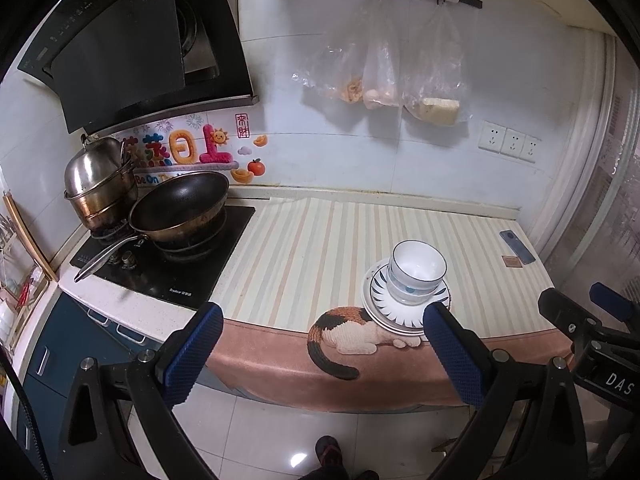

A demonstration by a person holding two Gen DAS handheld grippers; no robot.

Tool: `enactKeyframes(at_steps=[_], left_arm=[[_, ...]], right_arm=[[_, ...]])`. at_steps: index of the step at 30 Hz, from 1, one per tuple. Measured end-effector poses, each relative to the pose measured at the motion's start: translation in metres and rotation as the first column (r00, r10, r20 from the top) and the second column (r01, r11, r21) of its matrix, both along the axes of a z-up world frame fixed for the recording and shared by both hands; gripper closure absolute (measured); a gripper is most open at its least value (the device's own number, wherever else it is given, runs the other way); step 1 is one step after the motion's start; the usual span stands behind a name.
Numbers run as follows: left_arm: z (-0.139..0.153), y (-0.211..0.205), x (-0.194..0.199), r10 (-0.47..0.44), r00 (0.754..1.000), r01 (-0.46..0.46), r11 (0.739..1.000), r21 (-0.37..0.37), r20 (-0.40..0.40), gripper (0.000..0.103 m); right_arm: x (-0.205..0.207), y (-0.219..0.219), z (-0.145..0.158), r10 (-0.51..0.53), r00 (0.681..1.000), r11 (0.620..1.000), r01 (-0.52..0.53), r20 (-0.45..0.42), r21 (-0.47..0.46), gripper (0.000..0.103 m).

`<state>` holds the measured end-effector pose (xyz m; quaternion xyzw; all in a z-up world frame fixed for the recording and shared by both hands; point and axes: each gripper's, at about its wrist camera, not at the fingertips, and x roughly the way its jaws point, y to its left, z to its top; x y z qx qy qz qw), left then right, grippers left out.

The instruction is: Organize plates and bowls

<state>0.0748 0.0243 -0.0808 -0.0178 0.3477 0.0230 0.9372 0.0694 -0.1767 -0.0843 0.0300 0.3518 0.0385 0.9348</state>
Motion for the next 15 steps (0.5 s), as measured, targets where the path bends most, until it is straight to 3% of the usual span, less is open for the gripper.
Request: enactKeyframes(at_steps=[15], left_arm=[[-0.0017,0.0021,0.0094,-0.009,1.000,0.009,1.000,0.007,0.003,0.000]], right_arm=[[0.0032,-0.0030,-0.0068,-0.007,1.000,1.000,0.007,-0.009,0.007,0.000]])
